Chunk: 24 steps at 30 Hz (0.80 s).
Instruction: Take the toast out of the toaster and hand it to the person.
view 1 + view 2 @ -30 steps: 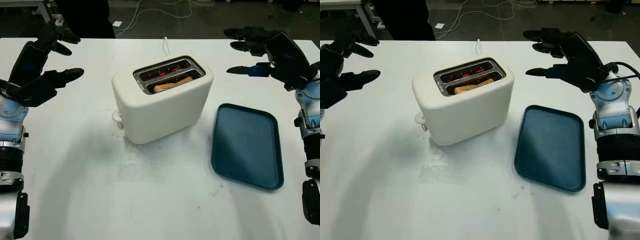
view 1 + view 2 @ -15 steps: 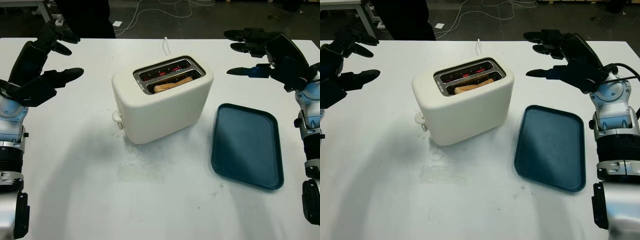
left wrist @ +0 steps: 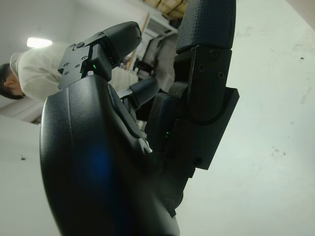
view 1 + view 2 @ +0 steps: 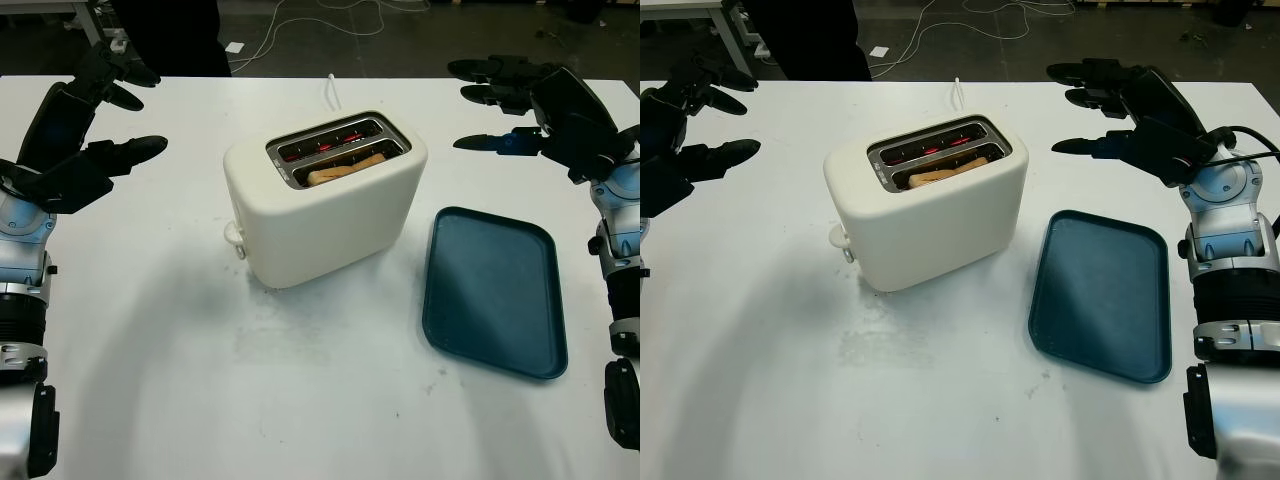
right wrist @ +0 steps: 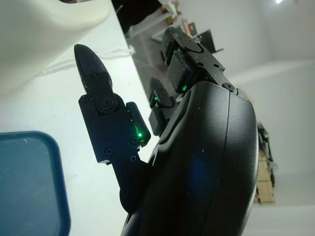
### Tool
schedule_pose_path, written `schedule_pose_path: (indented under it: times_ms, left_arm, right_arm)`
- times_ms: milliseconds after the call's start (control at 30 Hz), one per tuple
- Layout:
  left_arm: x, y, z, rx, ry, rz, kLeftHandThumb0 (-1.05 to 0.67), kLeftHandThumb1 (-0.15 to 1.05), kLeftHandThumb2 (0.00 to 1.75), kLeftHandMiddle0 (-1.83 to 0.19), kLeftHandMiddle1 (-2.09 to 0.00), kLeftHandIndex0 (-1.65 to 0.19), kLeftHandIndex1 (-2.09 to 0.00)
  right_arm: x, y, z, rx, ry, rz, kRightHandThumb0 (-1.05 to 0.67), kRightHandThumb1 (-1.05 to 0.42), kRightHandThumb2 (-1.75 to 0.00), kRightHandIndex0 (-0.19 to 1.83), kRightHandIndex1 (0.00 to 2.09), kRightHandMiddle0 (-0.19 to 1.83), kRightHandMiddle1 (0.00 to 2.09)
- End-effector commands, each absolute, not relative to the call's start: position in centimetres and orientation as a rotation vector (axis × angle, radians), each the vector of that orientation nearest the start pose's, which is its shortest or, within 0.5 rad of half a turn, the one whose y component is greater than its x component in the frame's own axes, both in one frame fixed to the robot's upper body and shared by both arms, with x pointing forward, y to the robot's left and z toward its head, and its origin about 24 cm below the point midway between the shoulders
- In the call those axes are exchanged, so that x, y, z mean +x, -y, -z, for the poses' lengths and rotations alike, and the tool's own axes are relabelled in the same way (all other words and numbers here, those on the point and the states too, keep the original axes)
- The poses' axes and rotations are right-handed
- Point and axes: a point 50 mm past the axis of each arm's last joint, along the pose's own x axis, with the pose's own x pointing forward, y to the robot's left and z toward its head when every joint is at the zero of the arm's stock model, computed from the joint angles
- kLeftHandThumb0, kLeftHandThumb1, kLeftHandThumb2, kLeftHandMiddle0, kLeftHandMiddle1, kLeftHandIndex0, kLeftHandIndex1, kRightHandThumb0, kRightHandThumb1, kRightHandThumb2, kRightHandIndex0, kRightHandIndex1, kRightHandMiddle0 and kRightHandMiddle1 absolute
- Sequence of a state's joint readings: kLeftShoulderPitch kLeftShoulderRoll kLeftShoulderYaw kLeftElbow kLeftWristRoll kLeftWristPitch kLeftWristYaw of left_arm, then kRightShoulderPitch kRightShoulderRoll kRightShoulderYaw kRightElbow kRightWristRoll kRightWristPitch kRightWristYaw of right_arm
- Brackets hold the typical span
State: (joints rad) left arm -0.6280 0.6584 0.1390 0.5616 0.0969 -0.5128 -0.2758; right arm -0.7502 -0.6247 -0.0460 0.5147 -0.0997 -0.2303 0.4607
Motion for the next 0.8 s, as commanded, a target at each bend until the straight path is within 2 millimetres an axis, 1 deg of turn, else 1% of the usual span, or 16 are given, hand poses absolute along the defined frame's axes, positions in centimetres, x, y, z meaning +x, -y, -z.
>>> schedule_pose_path:
  times_ms: [0, 367, 567, 767]
  left_arm:
    - [33.19, -27.7, -20.63, 0.771, 0.518, 0.093, -1.05, 0.92, 0.3, 0.0, -1.5, 0.0, -1.29]
    - [33.14, -27.65, -20.65, 0.769, 0.522, 0.094, -1.05, 0.92, 0.28, 0.0, -1.48, 0.0, -1.29]
    - [33.14, -27.67, -20.67, 0.774, 0.519, 0.093, -1.05, 0.92, 0.29, 0.0, -1.48, 0.0, -1.29]
    - [33.17, -27.67, -20.67, 0.773, 0.526, 0.097, -1.05, 0.92, 0.28, 0.0, -1.47, 0.0, -1.28]
  right_arm:
    - [35.94, 23.85, -21.71, -0.729, 0.341, -0.296, -0.38, -0.73, 0.0, 0.53, 0.0, 0.51, 0.0]
    - [35.93, 23.84, -21.72, -0.74, 0.341, -0.293, -0.41, -0.73, 0.0, 0.54, 0.01, 0.52, 0.0]
    - [35.91, 23.84, -21.72, -0.736, 0.345, -0.294, -0.37, -0.73, 0.0, 0.54, 0.0, 0.52, 0.0]
    - [35.89, 23.8, -21.84, -0.75, 0.35, -0.291, -0.38, -0.73, 0.0, 0.55, 0.01, 0.53, 0.01]
